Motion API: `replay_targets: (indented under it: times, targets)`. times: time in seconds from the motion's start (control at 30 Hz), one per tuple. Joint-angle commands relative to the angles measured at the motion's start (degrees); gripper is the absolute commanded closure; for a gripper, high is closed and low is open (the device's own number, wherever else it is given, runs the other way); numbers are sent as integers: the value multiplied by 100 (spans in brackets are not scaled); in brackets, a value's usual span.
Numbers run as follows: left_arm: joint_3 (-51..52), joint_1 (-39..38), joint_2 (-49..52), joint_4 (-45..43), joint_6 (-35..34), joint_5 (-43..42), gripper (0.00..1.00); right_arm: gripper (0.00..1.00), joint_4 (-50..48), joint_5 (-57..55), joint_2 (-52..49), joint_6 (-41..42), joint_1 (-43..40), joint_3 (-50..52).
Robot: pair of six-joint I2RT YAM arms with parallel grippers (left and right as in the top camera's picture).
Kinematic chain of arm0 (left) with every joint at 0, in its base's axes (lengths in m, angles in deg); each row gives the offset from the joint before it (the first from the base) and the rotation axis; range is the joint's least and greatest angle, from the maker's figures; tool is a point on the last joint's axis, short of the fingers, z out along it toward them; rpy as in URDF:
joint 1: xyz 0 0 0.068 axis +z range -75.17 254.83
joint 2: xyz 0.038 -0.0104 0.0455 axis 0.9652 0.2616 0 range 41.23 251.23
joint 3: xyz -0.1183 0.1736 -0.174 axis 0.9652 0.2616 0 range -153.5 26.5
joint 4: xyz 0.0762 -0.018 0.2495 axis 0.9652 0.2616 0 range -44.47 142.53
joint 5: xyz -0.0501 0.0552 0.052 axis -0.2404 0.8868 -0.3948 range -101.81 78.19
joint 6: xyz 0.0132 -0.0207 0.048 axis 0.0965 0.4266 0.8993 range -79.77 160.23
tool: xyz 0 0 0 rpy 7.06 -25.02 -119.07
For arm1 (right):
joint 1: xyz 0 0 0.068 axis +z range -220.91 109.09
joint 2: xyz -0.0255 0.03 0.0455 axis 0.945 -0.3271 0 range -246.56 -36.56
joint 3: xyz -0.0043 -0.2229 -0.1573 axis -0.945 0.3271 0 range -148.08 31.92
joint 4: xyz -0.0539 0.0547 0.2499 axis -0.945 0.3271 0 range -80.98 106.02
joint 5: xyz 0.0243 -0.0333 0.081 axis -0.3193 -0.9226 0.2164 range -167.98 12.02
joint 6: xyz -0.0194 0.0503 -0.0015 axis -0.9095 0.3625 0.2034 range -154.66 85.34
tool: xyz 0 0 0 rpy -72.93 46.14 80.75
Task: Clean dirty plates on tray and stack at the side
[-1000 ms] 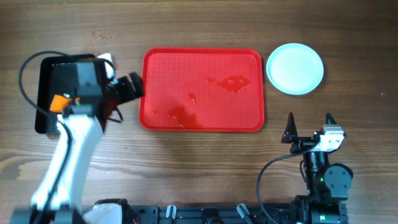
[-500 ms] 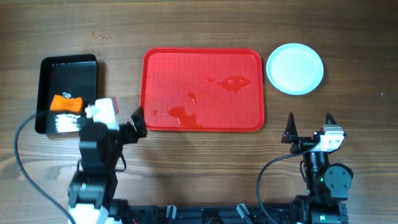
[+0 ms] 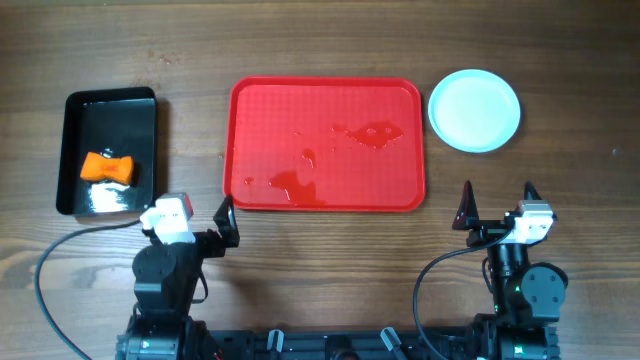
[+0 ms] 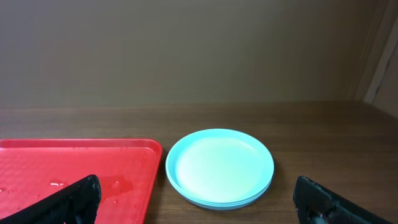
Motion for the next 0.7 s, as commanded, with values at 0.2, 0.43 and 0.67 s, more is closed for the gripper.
replay_targets:
  times: [0.2,0.43,0.67]
  targets:
    - [389,26,-1075,-396,74,-260,0,0,-33,-17,68,81,-17,57]
    - [614,26,-1351,-1078,74,-262,0,0,-33,-17,68,83,-17,57]
    - [730,28,-1351,-1526,96,-177,0,0,-33,-17,68,81,-17,57]
